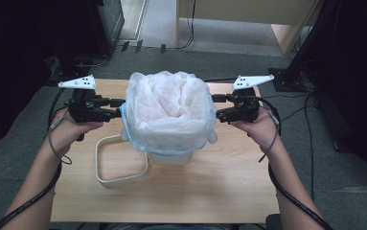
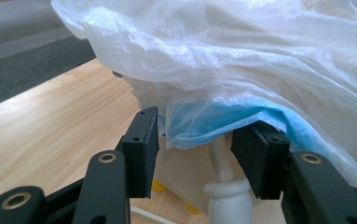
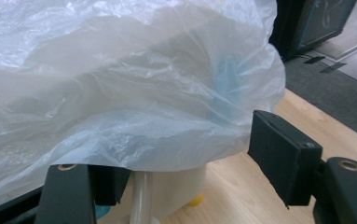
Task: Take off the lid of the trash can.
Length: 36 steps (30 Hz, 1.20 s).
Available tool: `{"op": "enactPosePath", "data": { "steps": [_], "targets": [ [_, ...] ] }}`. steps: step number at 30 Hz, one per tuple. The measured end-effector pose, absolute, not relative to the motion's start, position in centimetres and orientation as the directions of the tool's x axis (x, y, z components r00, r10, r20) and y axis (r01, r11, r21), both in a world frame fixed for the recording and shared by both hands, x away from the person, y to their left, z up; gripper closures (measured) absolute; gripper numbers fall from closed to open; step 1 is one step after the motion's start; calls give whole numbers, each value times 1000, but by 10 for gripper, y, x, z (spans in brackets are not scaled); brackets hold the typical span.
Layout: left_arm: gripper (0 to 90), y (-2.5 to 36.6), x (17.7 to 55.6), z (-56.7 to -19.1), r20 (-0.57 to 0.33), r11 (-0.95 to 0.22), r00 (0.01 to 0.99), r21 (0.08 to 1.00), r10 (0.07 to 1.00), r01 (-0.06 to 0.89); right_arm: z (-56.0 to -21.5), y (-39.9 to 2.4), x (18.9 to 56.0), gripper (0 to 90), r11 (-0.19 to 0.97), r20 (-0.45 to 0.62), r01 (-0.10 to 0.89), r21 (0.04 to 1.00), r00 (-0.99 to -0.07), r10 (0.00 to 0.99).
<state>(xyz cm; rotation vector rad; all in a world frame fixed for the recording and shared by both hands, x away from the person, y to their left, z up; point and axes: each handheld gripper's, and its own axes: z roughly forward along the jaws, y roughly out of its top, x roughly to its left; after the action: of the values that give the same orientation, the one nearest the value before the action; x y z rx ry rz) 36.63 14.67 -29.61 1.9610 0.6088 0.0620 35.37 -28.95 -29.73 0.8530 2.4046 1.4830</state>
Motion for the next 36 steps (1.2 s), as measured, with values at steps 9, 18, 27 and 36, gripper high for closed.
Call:
{"op": "enactPosePath", "data": {
  "steps": [9, 18, 27, 36],
  "targets": [
    [539, 139, 370, -281, -220, -344, 876, 857, 429, 384, -283, -292, 354, 346, 336, 128, 363, 869, -820, 557],
    [562, 135, 369, -264, -215, -320, 882, 874, 420, 365, -261, -293, 353, 350, 300, 135, 344, 890, -827, 545],
    [565, 122, 372, -250, -202, -328, 888, 877, 413, 351, -245, -279, 355, 358, 287, 138, 318, 903, -850, 508],
    [551, 105, 371, -236, -167, -370, 906, 872, 389, 319, -239, -252, 356, 359, 329, 114, 289, 899, -880, 461]
  ]
}}
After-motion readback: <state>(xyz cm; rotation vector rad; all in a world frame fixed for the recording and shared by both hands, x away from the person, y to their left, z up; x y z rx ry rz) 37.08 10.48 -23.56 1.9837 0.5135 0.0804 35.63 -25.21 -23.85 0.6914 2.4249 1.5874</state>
